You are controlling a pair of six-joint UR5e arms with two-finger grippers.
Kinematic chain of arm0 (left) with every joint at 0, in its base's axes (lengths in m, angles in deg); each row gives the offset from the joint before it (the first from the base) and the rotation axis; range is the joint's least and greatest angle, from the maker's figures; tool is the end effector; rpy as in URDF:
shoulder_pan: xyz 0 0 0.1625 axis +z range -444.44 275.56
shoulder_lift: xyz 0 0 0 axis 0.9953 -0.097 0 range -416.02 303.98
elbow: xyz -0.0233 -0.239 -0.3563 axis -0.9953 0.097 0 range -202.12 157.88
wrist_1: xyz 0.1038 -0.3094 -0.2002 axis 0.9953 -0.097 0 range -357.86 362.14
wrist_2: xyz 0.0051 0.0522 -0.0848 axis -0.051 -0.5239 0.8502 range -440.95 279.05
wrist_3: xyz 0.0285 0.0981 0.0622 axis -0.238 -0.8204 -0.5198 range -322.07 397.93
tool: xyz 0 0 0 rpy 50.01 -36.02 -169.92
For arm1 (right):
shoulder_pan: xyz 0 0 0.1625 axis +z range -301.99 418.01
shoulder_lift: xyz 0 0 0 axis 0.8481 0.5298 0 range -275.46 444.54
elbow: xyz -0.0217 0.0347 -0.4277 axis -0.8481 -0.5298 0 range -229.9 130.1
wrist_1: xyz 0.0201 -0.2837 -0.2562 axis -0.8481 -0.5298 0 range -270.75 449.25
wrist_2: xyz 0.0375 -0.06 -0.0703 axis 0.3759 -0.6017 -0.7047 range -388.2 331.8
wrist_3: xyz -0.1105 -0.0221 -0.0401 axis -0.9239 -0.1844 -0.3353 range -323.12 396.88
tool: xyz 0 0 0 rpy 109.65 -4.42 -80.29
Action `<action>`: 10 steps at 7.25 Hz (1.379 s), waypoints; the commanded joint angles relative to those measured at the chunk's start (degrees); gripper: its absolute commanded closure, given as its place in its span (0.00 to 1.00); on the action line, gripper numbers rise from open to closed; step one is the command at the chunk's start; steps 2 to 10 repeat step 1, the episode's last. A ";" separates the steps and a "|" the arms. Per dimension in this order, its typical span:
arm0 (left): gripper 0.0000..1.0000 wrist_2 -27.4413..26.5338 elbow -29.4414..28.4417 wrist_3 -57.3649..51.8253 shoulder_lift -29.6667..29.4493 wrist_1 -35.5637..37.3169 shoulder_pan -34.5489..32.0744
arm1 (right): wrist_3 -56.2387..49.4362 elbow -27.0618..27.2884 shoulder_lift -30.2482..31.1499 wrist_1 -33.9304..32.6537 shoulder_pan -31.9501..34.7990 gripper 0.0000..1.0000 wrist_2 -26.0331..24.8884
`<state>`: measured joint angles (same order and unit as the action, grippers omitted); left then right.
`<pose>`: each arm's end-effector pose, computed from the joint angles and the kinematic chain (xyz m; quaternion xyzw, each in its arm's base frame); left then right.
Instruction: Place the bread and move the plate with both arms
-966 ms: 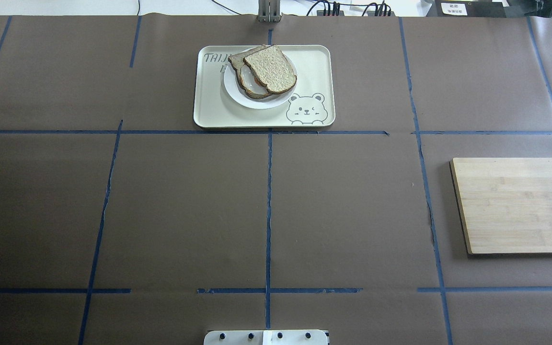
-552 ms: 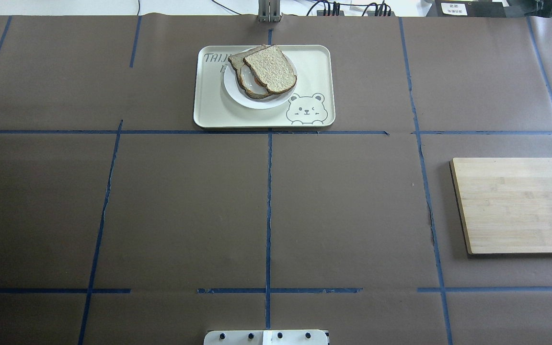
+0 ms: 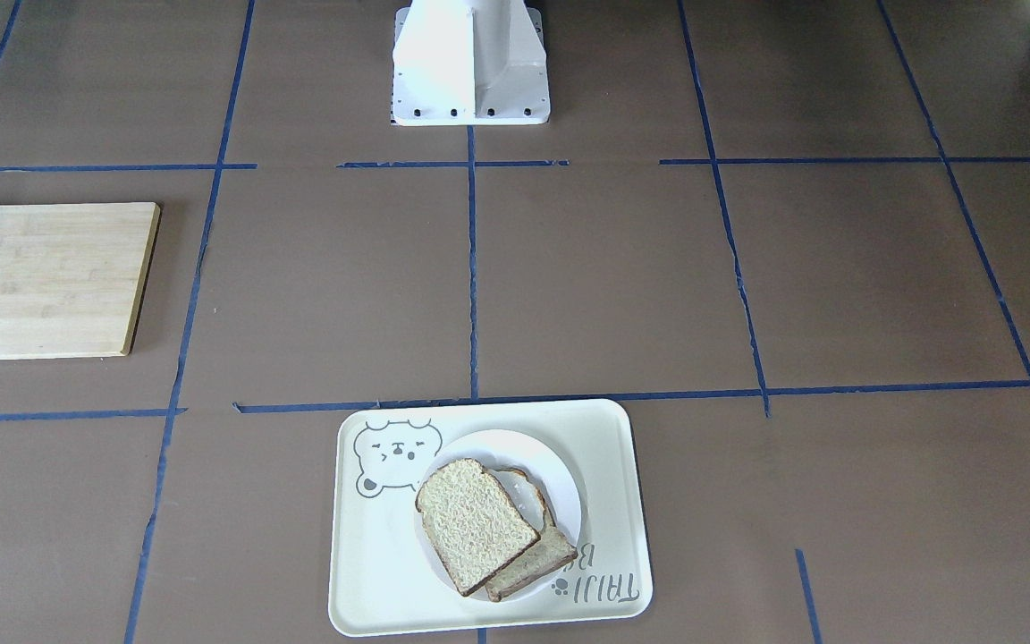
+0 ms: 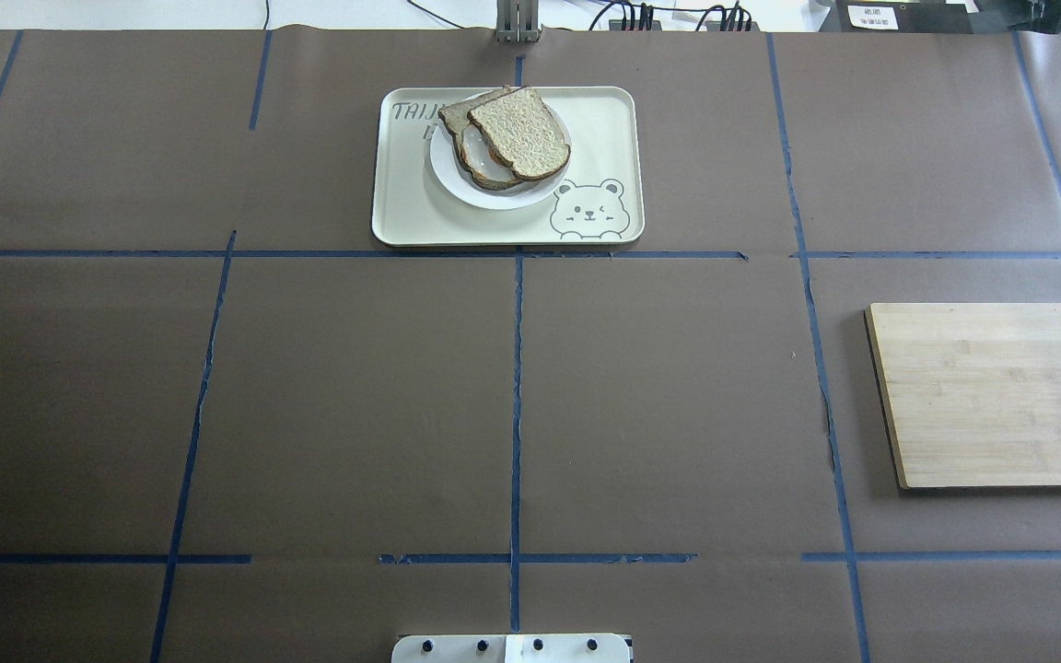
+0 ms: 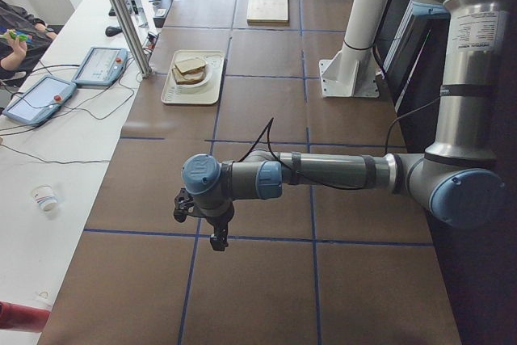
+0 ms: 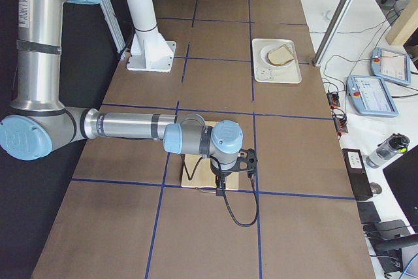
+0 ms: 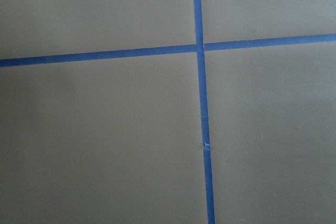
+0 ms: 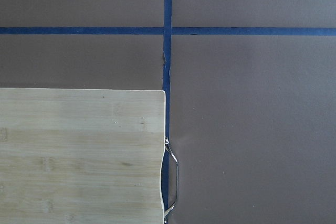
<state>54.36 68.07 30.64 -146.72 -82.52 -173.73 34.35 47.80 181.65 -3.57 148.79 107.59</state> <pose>-0.0427 -0.4575 0.6782 -0.0136 0.3863 0.0494 0.9209 0.0530 -0.4014 0.6724 -0.0067 -0.3894 -0.0066 0.9210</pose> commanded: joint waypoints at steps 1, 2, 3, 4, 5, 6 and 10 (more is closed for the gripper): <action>0.00 0.04 0.08 0.00 0.00 0.02 0.00 | 0.07 0.04 -0.08 0.09 0.09 0.00 0.00; 0.00 0.04 0.08 0.00 0.00 0.02 0.00 | 0.07 0.04 -0.08 0.09 0.09 0.00 0.00; 0.00 0.04 0.08 0.00 0.00 0.02 0.00 | 0.07 0.04 -0.08 0.09 0.09 0.00 0.00; 0.00 0.04 0.08 0.00 0.00 0.02 0.00 | 0.07 0.04 -0.08 0.09 0.09 0.00 0.00; 0.00 0.04 0.08 0.00 0.00 0.02 0.00 | 0.07 0.04 -0.08 0.09 0.09 0.00 0.00; 0.00 0.04 0.08 0.00 0.00 0.02 0.00 | 0.07 0.04 -0.08 0.09 0.09 0.00 0.00; 0.00 0.04 0.08 0.00 0.00 0.02 0.00 | 0.07 0.04 -0.08 0.09 0.09 0.00 0.00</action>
